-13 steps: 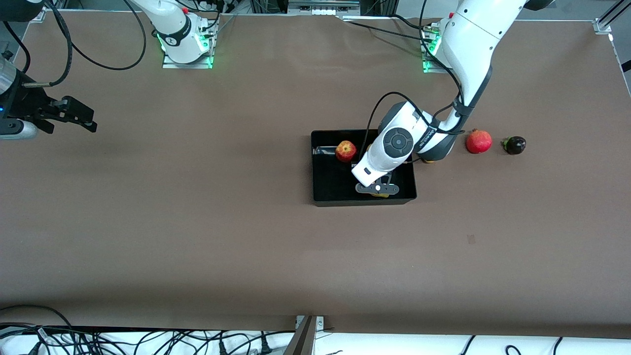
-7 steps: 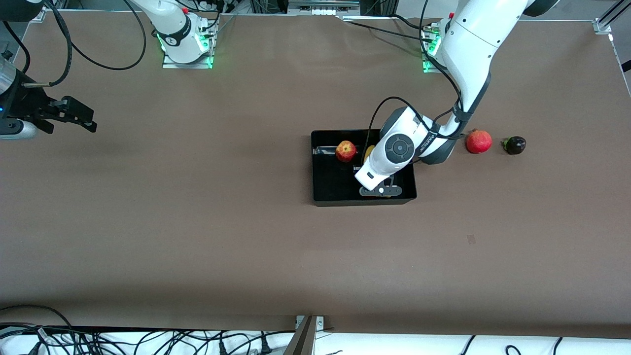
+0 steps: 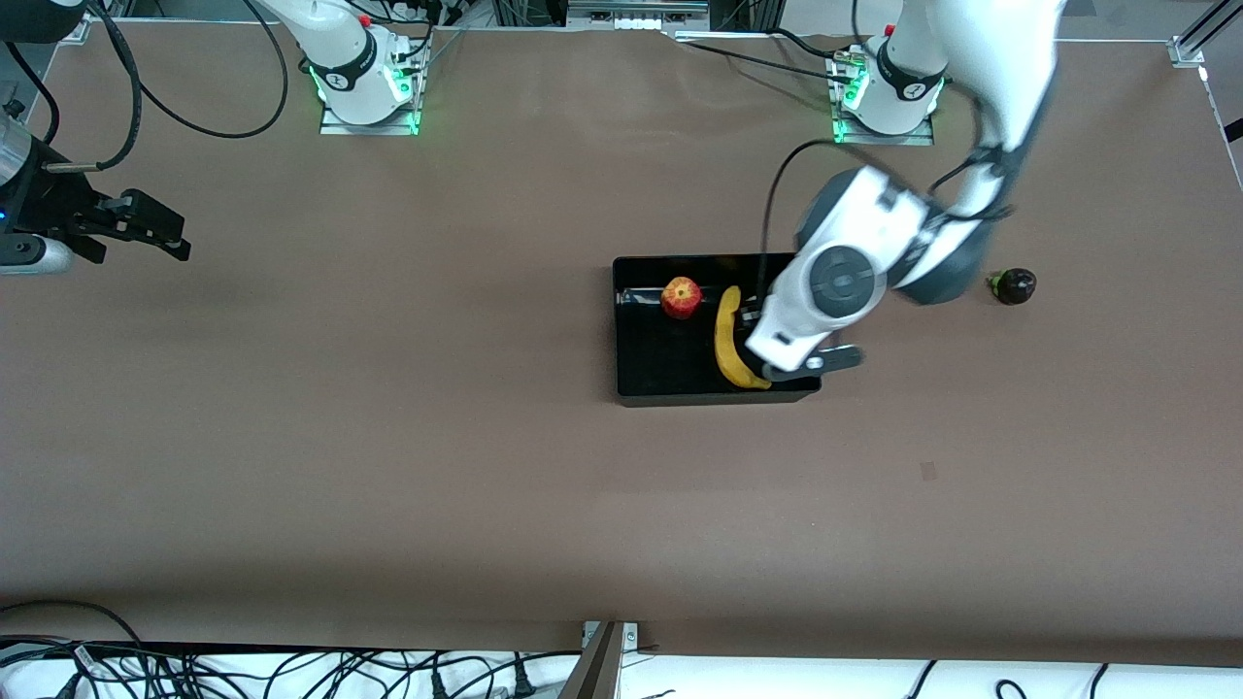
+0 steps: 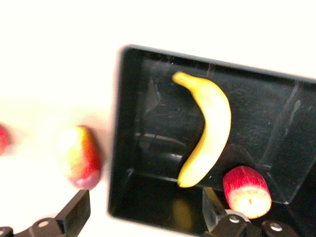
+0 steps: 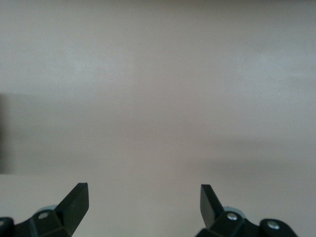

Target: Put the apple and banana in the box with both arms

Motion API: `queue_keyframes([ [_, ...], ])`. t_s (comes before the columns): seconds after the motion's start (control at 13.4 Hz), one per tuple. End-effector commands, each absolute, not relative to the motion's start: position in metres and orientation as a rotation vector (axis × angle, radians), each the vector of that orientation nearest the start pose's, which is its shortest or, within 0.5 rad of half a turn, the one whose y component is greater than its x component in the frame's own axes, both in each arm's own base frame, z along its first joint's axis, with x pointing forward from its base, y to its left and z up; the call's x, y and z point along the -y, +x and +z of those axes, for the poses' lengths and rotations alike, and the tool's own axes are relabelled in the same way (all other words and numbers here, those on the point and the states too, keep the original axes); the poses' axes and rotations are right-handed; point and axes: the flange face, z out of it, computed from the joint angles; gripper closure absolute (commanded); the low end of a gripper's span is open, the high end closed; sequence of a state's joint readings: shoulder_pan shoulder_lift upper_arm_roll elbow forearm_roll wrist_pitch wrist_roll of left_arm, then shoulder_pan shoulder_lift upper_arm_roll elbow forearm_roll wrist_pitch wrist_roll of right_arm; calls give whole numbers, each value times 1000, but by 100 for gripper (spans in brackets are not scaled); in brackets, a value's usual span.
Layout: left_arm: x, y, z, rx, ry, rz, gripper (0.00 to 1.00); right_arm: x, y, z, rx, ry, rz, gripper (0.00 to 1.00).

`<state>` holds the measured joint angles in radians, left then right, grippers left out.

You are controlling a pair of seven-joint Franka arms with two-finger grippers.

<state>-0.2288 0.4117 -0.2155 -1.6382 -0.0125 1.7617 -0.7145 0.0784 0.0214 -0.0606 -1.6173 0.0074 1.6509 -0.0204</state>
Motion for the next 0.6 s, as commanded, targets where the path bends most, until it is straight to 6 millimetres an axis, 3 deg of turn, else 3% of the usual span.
queue_keyframes([
  [0.0, 213, 575, 445, 487, -3043, 411, 0, -8, 569, 601, 65, -3144, -31, 0],
  [0.15, 168, 565, 501, 459, -3066, 371, 0, -8, 569, 601, 68, -3144, -31, 0],
  [0.3, 109, 555, 548, 404, -3112, 300, 0, -8, 569, 601, 68, -3144, -31, 0],
  [0.52, 33, 536, 595, 288, -3153, 214, 0, -8, 569, 601, 68, -3144, -31, 0],
])
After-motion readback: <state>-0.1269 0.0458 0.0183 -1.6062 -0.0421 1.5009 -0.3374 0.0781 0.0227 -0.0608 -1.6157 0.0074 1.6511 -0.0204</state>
